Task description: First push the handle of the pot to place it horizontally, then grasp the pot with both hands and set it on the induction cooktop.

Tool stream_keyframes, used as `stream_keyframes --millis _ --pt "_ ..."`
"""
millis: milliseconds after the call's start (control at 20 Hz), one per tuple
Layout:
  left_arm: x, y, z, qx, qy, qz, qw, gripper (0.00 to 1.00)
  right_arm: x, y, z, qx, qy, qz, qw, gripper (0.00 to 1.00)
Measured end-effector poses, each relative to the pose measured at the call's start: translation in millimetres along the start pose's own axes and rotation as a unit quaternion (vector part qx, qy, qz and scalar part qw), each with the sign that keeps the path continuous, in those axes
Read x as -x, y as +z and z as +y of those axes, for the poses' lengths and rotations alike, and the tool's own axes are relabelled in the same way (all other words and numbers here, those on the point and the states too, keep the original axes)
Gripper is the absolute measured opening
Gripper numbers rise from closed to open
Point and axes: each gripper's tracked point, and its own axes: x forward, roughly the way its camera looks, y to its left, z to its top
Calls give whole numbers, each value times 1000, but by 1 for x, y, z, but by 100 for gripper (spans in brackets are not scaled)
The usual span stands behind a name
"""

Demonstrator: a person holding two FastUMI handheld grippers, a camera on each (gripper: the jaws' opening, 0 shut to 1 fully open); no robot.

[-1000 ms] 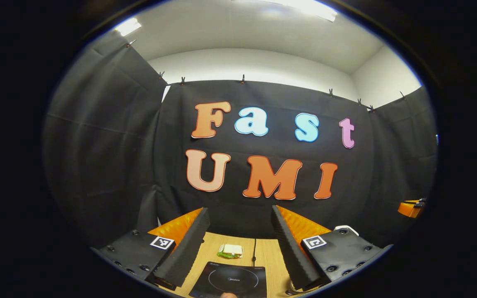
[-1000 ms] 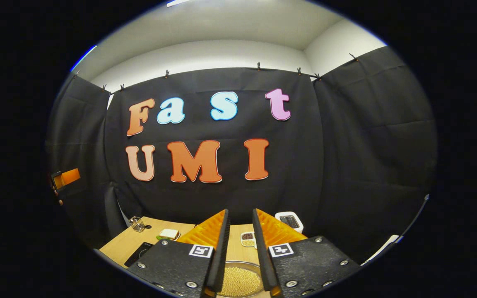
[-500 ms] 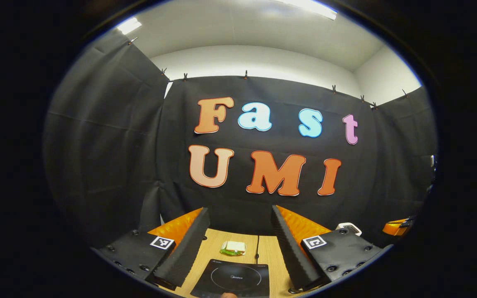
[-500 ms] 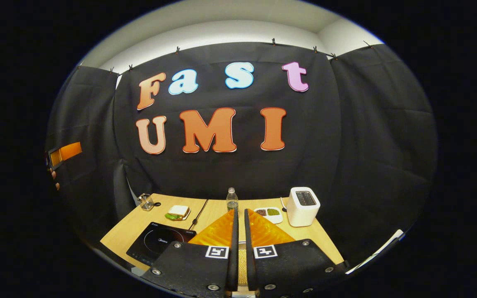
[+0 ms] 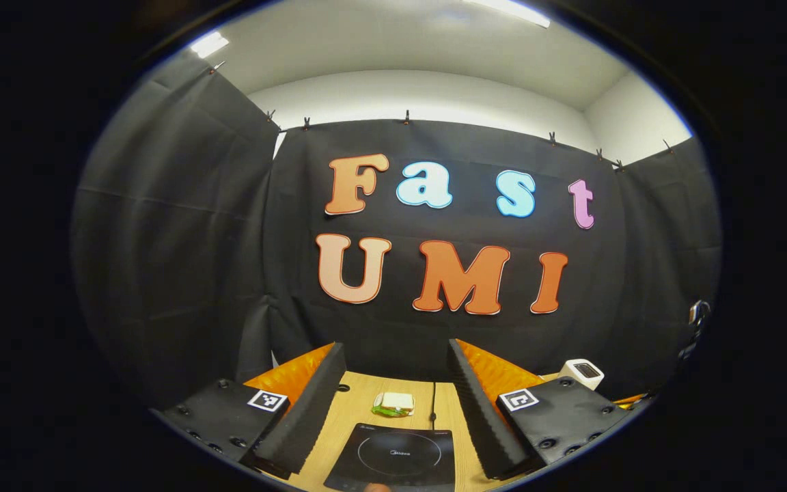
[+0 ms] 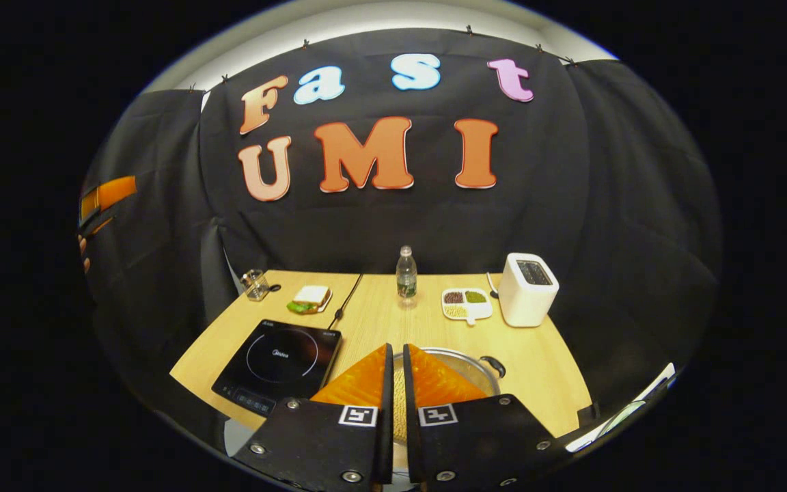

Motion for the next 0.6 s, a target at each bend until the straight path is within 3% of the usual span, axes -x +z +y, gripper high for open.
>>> stream_keyframes --millis 600 --pt "-4 -24 21 -8 27 25 999 97 -33 -132 29 8 37 157 987 8"
